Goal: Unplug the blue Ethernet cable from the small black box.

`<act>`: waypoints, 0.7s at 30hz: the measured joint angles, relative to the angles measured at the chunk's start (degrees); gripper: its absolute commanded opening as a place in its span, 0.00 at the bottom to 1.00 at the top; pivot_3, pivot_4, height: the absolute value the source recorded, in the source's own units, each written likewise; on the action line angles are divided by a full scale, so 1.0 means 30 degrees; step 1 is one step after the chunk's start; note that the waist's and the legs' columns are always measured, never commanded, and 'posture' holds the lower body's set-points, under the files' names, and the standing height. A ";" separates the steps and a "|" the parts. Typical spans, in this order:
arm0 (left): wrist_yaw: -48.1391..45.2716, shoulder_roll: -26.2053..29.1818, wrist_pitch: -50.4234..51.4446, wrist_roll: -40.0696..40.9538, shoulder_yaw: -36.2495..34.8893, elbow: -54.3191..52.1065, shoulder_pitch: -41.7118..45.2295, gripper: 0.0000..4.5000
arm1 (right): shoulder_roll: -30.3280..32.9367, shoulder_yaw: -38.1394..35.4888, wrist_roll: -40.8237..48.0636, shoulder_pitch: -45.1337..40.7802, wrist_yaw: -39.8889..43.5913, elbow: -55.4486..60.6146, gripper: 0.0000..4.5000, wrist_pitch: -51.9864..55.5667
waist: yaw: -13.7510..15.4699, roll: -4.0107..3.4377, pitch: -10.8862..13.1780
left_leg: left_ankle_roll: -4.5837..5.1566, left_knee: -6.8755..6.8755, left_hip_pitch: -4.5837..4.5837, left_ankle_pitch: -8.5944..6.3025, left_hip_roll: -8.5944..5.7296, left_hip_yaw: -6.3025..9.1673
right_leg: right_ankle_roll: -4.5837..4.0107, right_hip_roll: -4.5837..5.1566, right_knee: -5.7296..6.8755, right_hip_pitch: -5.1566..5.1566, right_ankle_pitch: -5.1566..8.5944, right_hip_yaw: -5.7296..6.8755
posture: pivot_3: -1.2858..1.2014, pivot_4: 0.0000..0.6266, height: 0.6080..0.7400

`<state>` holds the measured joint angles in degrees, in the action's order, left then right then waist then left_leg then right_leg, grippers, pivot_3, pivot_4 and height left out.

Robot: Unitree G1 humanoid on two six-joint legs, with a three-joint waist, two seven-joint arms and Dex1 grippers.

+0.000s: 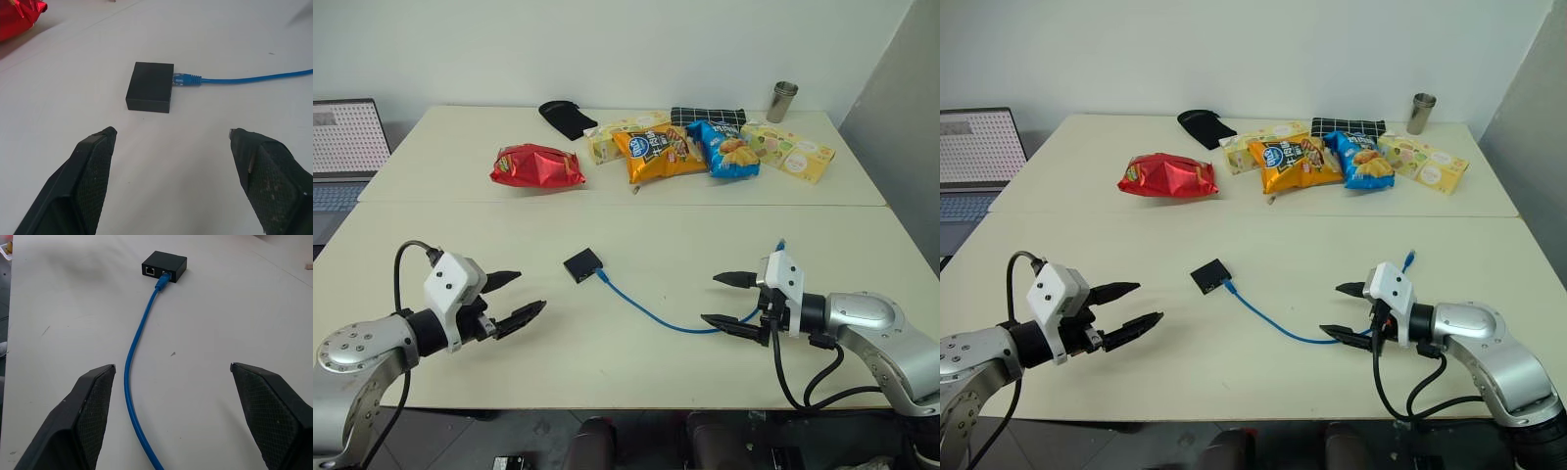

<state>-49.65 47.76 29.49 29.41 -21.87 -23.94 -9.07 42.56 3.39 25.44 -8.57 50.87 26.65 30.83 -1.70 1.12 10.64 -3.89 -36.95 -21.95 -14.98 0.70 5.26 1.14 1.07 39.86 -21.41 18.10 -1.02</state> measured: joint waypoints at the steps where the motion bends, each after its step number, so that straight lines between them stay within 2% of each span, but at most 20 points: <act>1: -0.0055 -0.0038 -0.0033 0.0002 0.0000 0.0000 -0.0001 0.87 | 0.0000 0.0000 0.0005 0.0000 -0.0010 0.0000 0.89 0.0014 | -0.0001 0.0000 0.0000 | 0.0000 0.0000 -0.0001 0.0000 0.0000 0.0001 | 0.0000 0.0000 -0.0001 0.0000 0.0000 0.0001 | 0.52 0.24 1.00; 21: -0.0351 -0.0119 -0.0401 -0.0133 0.0003 0.0010 -0.0847 0.87 | -0.0182 0.0443 0.0078 -0.0478 -0.0087 0.0002 0.89 0.0625 | -0.0001 -0.0001 0.0001 | 0.0000 0.0001 -0.0001 0.0000 0.0004 0.0004 | -0.0001 0.0001 -0.0002 -0.0001 0.0000 0.0000 | 0.52 0.24 1.00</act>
<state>-50.70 47.40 28.28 29.01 -21.86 -23.91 -11.61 42.01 4.72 25.67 -10.00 50.61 26.66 32.71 -1.70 1.11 10.64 -3.89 -36.94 -21.95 -14.98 0.71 5.27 1.14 1.08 39.85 -21.41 18.10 -1.02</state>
